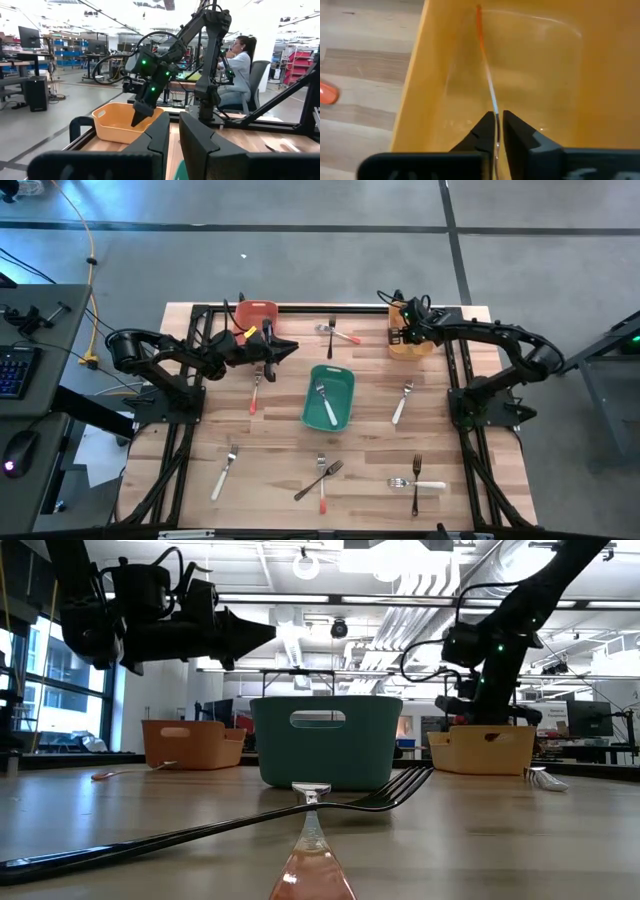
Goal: Sort silverware by color (type)
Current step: Put the bottom left orange fork into the yellow bin, then put the bottom right white fork into the green bin
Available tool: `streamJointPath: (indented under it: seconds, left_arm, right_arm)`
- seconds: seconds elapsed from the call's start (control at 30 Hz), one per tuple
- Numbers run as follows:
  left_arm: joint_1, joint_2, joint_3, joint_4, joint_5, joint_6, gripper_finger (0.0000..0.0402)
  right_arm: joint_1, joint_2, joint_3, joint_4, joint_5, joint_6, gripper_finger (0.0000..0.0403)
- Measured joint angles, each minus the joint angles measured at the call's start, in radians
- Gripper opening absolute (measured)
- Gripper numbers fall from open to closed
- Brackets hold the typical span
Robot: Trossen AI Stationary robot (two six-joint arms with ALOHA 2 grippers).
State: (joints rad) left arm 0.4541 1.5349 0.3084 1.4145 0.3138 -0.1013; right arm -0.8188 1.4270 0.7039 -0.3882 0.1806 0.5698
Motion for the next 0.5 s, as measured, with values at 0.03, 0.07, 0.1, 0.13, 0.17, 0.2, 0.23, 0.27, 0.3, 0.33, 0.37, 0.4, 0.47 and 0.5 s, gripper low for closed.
streamJointPath:
  seconds: [0.03, 0.07, 0.1, 0.13, 0.17, 0.2, 0.23, 0.27, 0.3, 0.33, 0.37, 0.4, 0.47, 0.5]
  left_arm:
    - [0.000, 0.000, 0.000, -0.001, 0.000, 0.000, 0.0032]
    - [0.000, 0.000, 0.000, -0.002, 0.000, 0.000, 0.0032]
    - [0.000, 0.000, 0.000, -0.002, 0.000, 0.000, 0.0032]
    - [0.000, 0.000, 0.000, -0.003, 0.000, 0.000, 0.0032]
    - [0.000, 0.000, 0.000, -0.004, 0.000, 0.000, 0.0032]
    - [0.000, 0.000, 0.000, -0.006, 0.000, -0.001, 0.0032]
    - [0.000, 0.000, 0.000, -0.009, 0.000, -0.001, 0.0032]
    - [0.000, 0.000, 0.000, -0.011, 0.001, -0.001, 0.0032]
    - [0.000, 0.000, 0.000, -0.012, 0.001, -0.001, 0.0032]
    - [0.000, 0.000, 0.000, -0.014, 0.000, -0.001, 0.0032]
    - [0.000, 0.000, 0.000, -0.016, 0.001, -0.001, 0.0032]
    - [0.000, 0.000, 0.000, -0.019, 0.001, 0.000, 0.0032]
    - [0.000, 0.000, 0.000, -0.025, 0.000, 0.000, 0.0032]
    - [0.000, 0.000, 0.000, -0.026, 0.000, -0.001, 0.0032]
  right_arm:
    - [0.000, -0.002, 0.007, -0.014, 0.000, -0.008, 0.0030]
    - [0.000, -0.006, 0.016, -0.029, 0.000, -0.023, 0.0040]
    - [0.001, -0.011, 0.030, -0.045, 0.001, -0.035, 0.0052]
    - [0.003, -0.018, 0.046, -0.066, 0.001, -0.050, 0.0064]
    - [0.008, -0.027, 0.063, -0.094, 0.001, -0.053, 0.0076]
    - [0.015, -0.037, 0.081, -0.124, 0.002, -0.059, 0.0088]
    - [0.024, -0.050, 0.100, -0.151, 0.002, -0.066, 0.0099]
    - [0.039, -0.064, 0.120, -0.176, 0.003, -0.071, 0.0109]
    - [0.057, -0.081, 0.142, -0.202, 0.002, -0.071, 0.0117]
    - [0.078, -0.098, 0.163, -0.232, 0.002, -0.061, 0.0124]
    - [0.102, -0.115, 0.181, -0.265, 0.002, -0.042, 0.0129]
    - [0.131, -0.132, 0.196, -0.300, 0.004, -0.010, 0.0132]
    - [0.202, -0.167, 0.211, -0.365, 0.015, 0.083, 0.0135]
    - [0.245, -0.183, 0.211, -0.391, 0.018, 0.136, 0.0135]
